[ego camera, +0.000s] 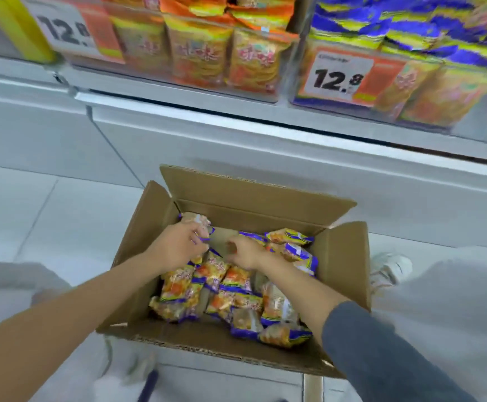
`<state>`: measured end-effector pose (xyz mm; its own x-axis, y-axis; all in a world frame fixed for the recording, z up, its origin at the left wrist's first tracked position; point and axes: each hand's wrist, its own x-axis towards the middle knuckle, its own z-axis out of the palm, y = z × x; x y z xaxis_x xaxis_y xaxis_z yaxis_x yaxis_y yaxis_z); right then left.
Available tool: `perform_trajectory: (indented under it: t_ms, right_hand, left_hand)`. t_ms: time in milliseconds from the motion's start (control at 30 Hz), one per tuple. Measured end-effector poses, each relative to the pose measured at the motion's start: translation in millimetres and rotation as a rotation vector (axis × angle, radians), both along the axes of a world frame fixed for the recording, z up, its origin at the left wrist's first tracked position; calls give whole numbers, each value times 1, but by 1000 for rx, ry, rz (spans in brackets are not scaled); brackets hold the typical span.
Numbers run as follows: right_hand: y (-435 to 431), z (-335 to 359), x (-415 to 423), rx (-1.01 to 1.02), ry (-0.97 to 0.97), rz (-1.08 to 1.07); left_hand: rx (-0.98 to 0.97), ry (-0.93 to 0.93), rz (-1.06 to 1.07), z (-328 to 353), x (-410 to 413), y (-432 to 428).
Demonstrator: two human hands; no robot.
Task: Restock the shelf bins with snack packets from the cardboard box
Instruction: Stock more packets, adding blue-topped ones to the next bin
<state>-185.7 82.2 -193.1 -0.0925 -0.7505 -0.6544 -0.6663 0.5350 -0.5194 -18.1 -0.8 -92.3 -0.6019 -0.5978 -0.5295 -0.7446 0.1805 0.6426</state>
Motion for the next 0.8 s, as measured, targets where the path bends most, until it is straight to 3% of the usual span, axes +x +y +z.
perform_trajectory:
  t_ms: [133,267,500,633,800]
  right_hand:
    - [-15,-53,26,117,97,111]
    - [-7,-68,38,-91,92,34]
    - [14,18,-1,-275,-195,-279]
    - [28,78,-8,-272,-464,-336]
    - [57,72,-16,-56,-363,-270]
  left_hand:
    - [13,-23,15,-2,9,1]
    - [-13,-68,30,-1,12,-5]
    - [4,-8,70,-2,-9,-3]
    - [296,-88,-85,-4,-19,10]
    - [265,-92,-11,-21,-2,10]
